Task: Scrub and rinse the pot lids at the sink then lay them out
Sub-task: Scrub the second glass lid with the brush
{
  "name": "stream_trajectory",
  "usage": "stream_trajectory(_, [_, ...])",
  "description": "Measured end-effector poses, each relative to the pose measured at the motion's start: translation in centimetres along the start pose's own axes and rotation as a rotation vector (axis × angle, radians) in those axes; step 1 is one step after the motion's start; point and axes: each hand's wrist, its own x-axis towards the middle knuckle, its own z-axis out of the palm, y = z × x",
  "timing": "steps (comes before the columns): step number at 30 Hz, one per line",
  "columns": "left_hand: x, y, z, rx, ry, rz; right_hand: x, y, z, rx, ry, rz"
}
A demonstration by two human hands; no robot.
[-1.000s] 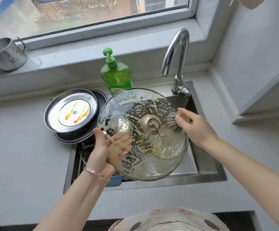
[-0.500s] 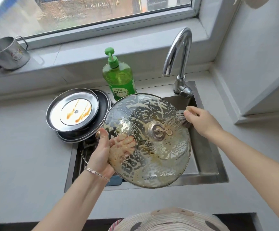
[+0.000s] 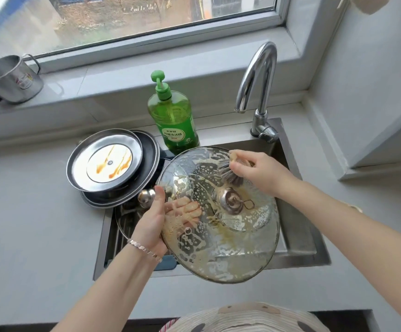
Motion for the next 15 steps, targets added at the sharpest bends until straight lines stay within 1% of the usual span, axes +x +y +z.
stream_trajectory(2, [0.1, 0.2, 0.0, -0.003, -0.015, 0.001, 0.9, 1.1, -1.2, 0.028, 0.101, 0.164])
stream_trajectory(3, [0.2, 0.3, 0.1, 0.008, -0.022, 0.005, 1.0, 1.5, -1.4, 0.008, 0.132, 0.216])
stream_trajectory(4, [0.4, 0.4, 0.2, 0.031, -0.028, 0.007, 0.9, 1.4, -1.1, -0.014, 0.137, 0.21])
stream_trajectory(6, [0.9, 0.5, 0.3, 0.108, -0.027, 0.017, 0.0, 0.2, -0.1, -0.026, 0.098, 0.044])
stream_trajectory(8, [1.1, 0.9, 0.6, 0.212, -0.005, 0.039, -1.0, -1.1, 0.5, 0.044, 0.035, -0.097])
stream_trajectory(9, [1.2, 1.1, 0.7, 0.256, 0.003, 0.053, -1.0, -0.7, 0.5, 0.101, 0.034, -0.114])
stream_trajectory(10, [1.2, 1.4, 0.8, 0.28, 0.0, 0.071, -0.7, 0.2, 0.4, 0.164, 0.081, -0.088])
stream_trajectory(11, [1.2, 1.8, 1.0, 0.295, -0.004, 0.102, -0.2, 1.4, 0.2, 0.211, 0.141, -0.002])
stream_trajectory(13, [1.1, 2.5, 2.0, 0.351, -0.011, 0.195, 0.0, 3.5, -0.5, 0.307, 0.188, 0.3])
stream_trajectory(14, [1.0, 2.7, 2.6, 0.389, -0.02, 0.245, -0.2, 4.2, -0.7, 0.424, 0.18, 0.455])
stream_trajectory(15, [1.0, 2.7, 3.3, 0.427, -0.039, 0.294, -0.5, 4.6, -1.1, 0.597, 0.163, 0.562])
